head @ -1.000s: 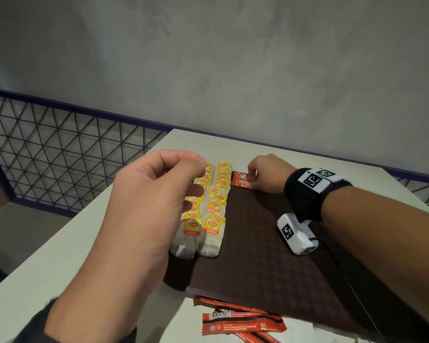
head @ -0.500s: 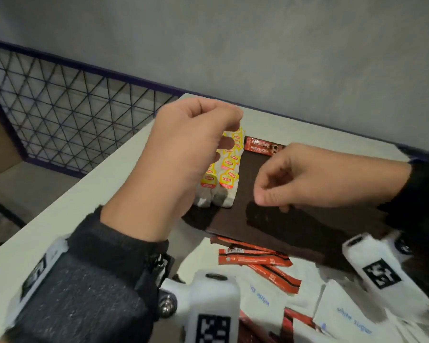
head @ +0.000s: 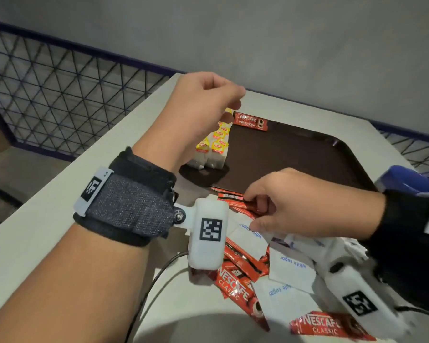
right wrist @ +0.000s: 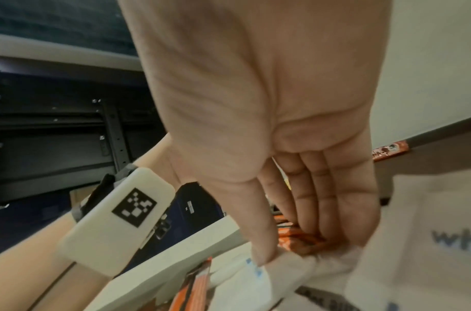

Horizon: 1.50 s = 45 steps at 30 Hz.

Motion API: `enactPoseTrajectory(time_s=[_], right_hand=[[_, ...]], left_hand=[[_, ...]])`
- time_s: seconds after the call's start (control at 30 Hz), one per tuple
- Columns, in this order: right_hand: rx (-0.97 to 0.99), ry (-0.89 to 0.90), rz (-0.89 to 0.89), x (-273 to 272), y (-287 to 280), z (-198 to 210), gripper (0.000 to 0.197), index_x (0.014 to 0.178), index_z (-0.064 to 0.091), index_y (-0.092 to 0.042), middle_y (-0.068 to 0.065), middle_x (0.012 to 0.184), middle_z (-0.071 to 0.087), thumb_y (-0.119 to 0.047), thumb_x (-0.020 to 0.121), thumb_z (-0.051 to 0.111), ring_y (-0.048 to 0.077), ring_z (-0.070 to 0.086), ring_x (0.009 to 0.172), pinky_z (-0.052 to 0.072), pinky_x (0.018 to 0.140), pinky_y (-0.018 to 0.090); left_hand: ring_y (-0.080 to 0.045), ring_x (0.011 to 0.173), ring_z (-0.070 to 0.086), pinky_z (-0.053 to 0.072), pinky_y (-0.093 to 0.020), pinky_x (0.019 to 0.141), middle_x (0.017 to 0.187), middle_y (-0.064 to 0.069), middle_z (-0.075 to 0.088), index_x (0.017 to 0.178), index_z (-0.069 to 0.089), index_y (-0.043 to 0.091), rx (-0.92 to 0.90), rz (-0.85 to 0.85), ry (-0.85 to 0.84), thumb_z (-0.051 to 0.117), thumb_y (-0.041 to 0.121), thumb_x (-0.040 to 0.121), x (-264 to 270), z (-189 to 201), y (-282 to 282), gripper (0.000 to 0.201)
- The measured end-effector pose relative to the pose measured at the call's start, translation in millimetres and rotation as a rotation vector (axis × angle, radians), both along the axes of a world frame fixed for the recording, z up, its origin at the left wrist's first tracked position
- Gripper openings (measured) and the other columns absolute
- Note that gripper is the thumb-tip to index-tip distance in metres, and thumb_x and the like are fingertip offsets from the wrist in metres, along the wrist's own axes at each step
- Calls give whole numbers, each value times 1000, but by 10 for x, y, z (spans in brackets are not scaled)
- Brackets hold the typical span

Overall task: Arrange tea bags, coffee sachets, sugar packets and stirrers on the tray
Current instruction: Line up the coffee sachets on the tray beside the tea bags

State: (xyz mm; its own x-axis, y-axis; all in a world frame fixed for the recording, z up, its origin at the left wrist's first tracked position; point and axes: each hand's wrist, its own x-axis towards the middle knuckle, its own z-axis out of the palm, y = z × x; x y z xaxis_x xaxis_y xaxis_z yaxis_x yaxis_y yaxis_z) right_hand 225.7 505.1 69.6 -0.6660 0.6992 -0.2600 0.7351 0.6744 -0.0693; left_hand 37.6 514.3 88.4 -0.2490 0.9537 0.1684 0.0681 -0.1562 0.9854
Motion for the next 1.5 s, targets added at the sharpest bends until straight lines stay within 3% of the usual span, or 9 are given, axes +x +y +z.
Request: enactPoseTrajectory(time_s=[0.13,0.23,0.4,0.53,0.8,0.93,1.23,1.33,1.5], right_hand=[[-22,64,-77,13,-12,-36,36,114,70,-28,-14,86,61,-48,86,75,2,59,79,44,64,16],[32,72,-49,31,-78,-60,29,113,70,-29,-17,91,49,-47,90,70,4,52,87,46,75,22],[-17,17,-26,81,-114,9,20,106,70,-25,-4,96,58,-18,93,57,17,61,91,55,82,42],[-63,-12,15,101,-146,53,21,106,64,-35,-12,98,47,-23,90,64,10,56,89,55,77,38],[47,0,80,121,-200,16,10,92,64,-29,-10,92,50,-26,98,56,8,53,83,50,71,33],[44,55,59,164,-198,76,22,104,69,-32,-12,86,58,-17,95,56,5,57,81,52,71,29],[-15,44,67,138,-212,-26,18,110,64,-34,-14,99,49,-32,92,62,5,52,94,51,81,31],[43,63,77,153,-229,-58,8,96,65,-28,-12,93,52,-29,93,57,8,55,87,53,75,35],[93,128,61,188,-166,11,16,82,64,-21,-7,83,55,-22,94,53,10,55,74,51,68,37]], left_hand=[[-10,63,64,45,-26,64,78,6,72,79,68,23,5,-23,22,71,25,92,38,-9,-8,14],[-10,65,65,46,-26,65,78,8,74,80,69,24,7,-24,41,72,27,92,43,-18,-12,13],[-9,68,65,45,-25,63,78,8,75,82,70,24,6,-13,45,71,27,93,39,-31,-5,11],[-8,67,66,44,-25,63,79,8,75,84,71,23,3,-9,44,71,27,93,43,-40,4,10],[-9,69,66,45,-24,62,80,7,74,83,71,24,2,-3,43,71,24,93,36,-42,12,10],[-9,69,66,45,-25,63,82,6,75,83,72,24,0,-4,49,70,24,93,29,-44,16,9],[-7,67,66,46,-25,63,78,8,74,83,72,24,2,4,76,70,23,93,45,-60,14,11],[-8,68,66,46,-26,64,77,9,74,81,72,24,0,8,77,70,23,93,54,-69,23,12],[-8,65,65,45,-28,63,81,4,74,81,72,23,-10,-11,88,71,20,91,59,-112,51,11]])
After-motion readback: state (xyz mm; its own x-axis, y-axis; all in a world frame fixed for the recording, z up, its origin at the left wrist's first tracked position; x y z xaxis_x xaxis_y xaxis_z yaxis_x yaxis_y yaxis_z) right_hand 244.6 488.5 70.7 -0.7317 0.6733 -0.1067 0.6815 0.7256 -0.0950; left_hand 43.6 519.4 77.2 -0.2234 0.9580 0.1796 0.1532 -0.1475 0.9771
